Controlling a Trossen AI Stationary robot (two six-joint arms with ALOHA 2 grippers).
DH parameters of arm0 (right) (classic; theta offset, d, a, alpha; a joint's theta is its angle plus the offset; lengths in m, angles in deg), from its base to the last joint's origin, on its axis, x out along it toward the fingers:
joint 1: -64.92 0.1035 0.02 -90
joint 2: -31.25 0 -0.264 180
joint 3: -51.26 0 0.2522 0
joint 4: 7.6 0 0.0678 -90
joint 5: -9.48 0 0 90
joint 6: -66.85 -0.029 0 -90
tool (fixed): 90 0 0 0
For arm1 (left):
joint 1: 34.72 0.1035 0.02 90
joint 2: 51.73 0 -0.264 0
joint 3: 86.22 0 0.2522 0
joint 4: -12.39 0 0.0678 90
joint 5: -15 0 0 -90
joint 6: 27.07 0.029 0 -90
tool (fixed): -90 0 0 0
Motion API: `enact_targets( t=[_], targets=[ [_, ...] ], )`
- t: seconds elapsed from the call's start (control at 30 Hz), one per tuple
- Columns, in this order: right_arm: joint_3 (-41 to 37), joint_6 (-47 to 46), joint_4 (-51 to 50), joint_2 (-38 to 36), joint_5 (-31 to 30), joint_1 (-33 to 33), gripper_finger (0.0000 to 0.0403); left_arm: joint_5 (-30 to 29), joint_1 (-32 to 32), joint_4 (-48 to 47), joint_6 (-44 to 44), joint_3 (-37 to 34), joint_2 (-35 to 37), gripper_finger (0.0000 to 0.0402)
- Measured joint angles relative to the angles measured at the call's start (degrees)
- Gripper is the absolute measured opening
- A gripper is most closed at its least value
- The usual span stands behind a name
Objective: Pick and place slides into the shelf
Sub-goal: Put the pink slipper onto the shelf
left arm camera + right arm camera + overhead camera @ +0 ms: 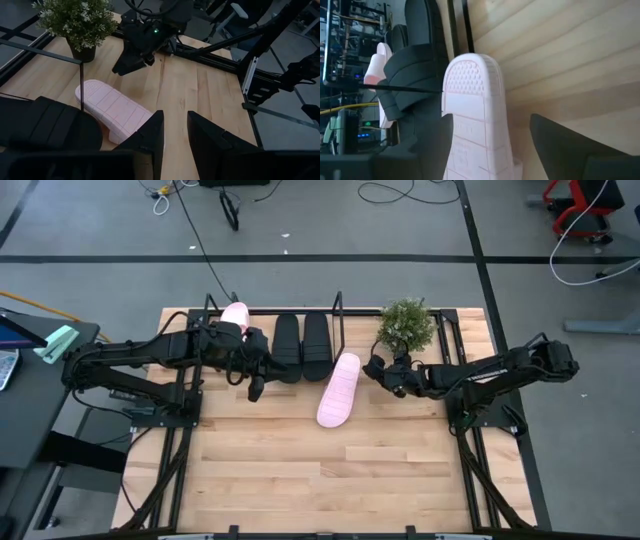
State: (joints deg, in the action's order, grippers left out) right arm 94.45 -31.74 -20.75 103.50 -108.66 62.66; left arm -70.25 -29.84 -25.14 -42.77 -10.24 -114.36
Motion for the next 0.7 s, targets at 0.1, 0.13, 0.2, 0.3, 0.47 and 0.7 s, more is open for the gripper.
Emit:
enact_targets(
  t=[0.1, 0.13, 0.2, 0.3, 0.47, 0.7],
  targets=[
    [0.00, 1.00, 0.24, 0.16, 0.44, -0.59, 0.0271, 0.00, 0.00, 0.00, 1.04, 0.00, 0.00, 0.0091],
    [0.00, 1.10, 0.48, 0.63, 0.58, -0.80, 0.0270, 0.00, 0.00, 0.00, 1.31, 0.00, 0.00, 0.0091],
    [0.00, 1.16, 0.69, 1.99, 1.31, -1.39, 0.0265, 0.02, 0.02, 0.04, 1.66, 0.00, 0.00, 0.0090],
    [0.00, 2.00, 4.48, 5.10, 2.41, -2.41, 0.0258, 0.02, 0.02, 0.12, 1.94, 0.00, 0.00, 0.0085],
    [0.02, 4.58, 13.53, 10.17, 4.12, -4.30, 0.0251, 0.02, 0.02, 0.13, 1.99, 0.00, 0.00, 0.0080],
    [0.02, 5.76, 15.38, 14.40, 4.66, -5.61, 0.0249, 0.02, 0.02, 0.07, 1.98, 0.00, 0.00, 0.0085]
  ],
)
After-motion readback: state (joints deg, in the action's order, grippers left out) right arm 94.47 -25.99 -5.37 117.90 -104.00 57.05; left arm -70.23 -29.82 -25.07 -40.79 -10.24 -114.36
